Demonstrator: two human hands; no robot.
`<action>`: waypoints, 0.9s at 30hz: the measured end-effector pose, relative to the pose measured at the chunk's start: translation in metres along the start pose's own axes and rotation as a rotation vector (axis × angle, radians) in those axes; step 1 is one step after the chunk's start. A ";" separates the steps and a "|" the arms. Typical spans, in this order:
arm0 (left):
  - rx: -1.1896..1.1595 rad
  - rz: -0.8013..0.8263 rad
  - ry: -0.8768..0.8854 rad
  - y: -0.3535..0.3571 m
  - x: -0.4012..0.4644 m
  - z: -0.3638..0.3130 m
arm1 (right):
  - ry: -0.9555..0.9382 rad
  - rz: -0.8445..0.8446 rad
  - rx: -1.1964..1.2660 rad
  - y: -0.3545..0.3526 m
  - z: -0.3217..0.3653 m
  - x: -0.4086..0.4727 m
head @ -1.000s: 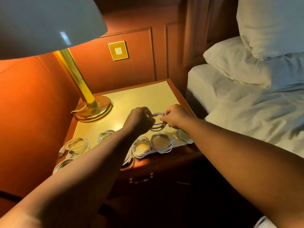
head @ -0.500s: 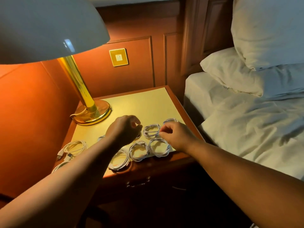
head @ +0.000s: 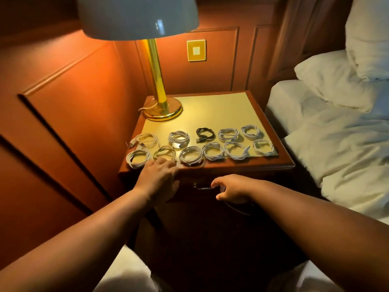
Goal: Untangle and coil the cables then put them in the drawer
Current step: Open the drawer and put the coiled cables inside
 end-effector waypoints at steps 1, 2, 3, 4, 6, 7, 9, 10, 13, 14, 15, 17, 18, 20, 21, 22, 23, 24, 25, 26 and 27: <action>0.021 0.020 0.007 0.002 -0.002 -0.002 | 0.024 0.019 -0.087 0.004 0.001 0.002; 0.035 0.027 0.013 0.002 -0.002 -0.003 | 0.044 0.026 -0.168 0.007 0.000 0.004; 0.036 0.030 0.014 0.002 -0.002 -0.004 | 0.063 0.028 -0.233 0.008 -0.001 0.005; 0.023 0.033 0.011 0.001 -0.001 -0.003 | 0.085 0.029 -0.281 0.009 -0.003 0.007; -0.015 0.048 -0.004 0.000 0.002 -0.001 | 0.130 0.027 -0.357 0.011 -0.008 0.011; -0.023 0.054 -0.004 0.000 0.002 0.000 | 0.154 0.026 -0.392 0.013 -0.012 0.013; -0.023 0.064 0.002 0.002 0.001 0.000 | 0.204 0.044 -0.457 0.016 -0.020 0.017; -0.028 0.069 0.001 0.003 0.000 -0.001 | 0.225 0.060 -0.486 0.017 -0.023 0.019; -0.043 0.075 -0.012 0.005 -0.003 -0.003 | 0.222 0.066 -0.558 0.020 -0.025 0.024; -0.047 0.074 -0.019 0.005 -0.003 -0.004 | 0.205 0.060 -0.588 0.021 -0.025 0.026; -0.050 0.077 -0.026 0.005 -0.002 -0.005 | 0.190 0.062 -0.625 0.023 -0.023 0.029; -0.045 0.082 -0.033 0.004 0.000 -0.005 | 0.181 0.068 -0.675 0.029 -0.020 0.035; -0.040 0.083 -0.032 0.003 0.001 -0.005 | 0.192 0.071 -0.677 0.031 -0.019 0.038; -0.035 0.089 -0.027 0.002 0.002 -0.005 | 0.230 0.090 -0.640 0.034 -0.016 0.044; -0.035 0.092 -0.025 0.002 0.002 -0.005 | 0.248 0.097 -0.595 0.035 -0.015 0.046; -0.034 0.095 -0.025 0.002 0.001 -0.005 | 0.264 0.098 -0.528 0.035 -0.014 0.047; -0.033 0.099 -0.026 0.002 0.001 -0.005 | 0.277 0.095 -0.447 0.035 -0.013 0.047; -0.035 0.101 -0.028 0.003 0.000 -0.005 | 0.282 0.083 -0.361 0.034 -0.013 0.048; -0.036 0.104 -0.030 0.003 -0.001 -0.006 | 0.278 0.066 -0.275 0.032 -0.014 0.048; -0.038 0.104 -0.031 0.003 -0.001 -0.006 | 0.274 0.058 -0.198 0.029 -0.016 0.048; -0.039 0.104 -0.032 0.003 -0.001 -0.006 | 0.270 0.064 -0.125 0.027 -0.016 0.046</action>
Point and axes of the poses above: each hand's wrist, its own x-axis towards the middle knuckle, its own y-axis out of the palm, z = x × y, the point moved 2 cm from there along x, towards the middle knuckle, and after that the axes turned 13 degrees about x, right-handed, at the moved point
